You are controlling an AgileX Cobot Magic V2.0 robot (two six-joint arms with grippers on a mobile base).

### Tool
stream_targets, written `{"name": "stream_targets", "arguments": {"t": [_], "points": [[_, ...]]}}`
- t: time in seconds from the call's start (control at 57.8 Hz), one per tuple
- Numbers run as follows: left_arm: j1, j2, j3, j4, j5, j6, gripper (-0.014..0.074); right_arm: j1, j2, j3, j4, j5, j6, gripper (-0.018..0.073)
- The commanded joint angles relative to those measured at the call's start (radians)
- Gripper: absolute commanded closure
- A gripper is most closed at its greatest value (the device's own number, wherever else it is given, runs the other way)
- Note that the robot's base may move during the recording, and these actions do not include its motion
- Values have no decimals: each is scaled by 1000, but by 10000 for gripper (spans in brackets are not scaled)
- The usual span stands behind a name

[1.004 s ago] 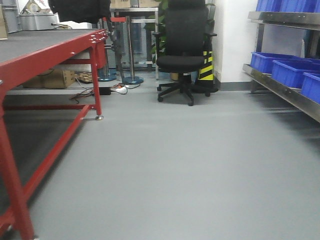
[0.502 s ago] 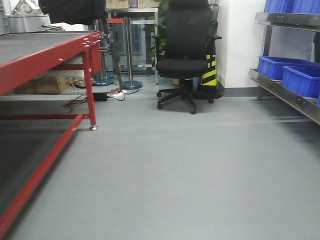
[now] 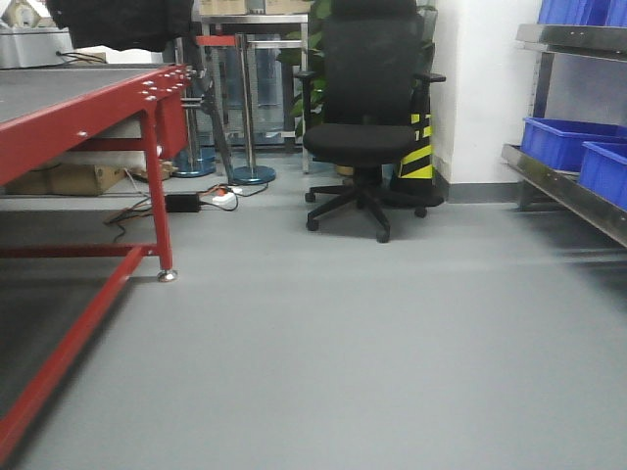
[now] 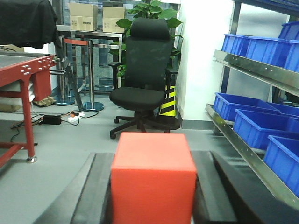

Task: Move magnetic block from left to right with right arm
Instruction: 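Drive toward the black office chair holding the red cube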

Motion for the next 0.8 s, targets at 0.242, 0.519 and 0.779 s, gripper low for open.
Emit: {"name": "stream_targets", "arguments": {"t": [0.242, 0.519, 0.779], "points": [[3, -9, 10, -3, -84, -8, 722, -7, 8, -29, -10, -90, -6, 305], [3, -9, 10, -3, -84, -8, 722, -7, 8, -29, -10, -90, -6, 305], [3, -7, 10, -3, -84, -8, 722, -7, 10, -29, -10, -90, -6, 305]]}}
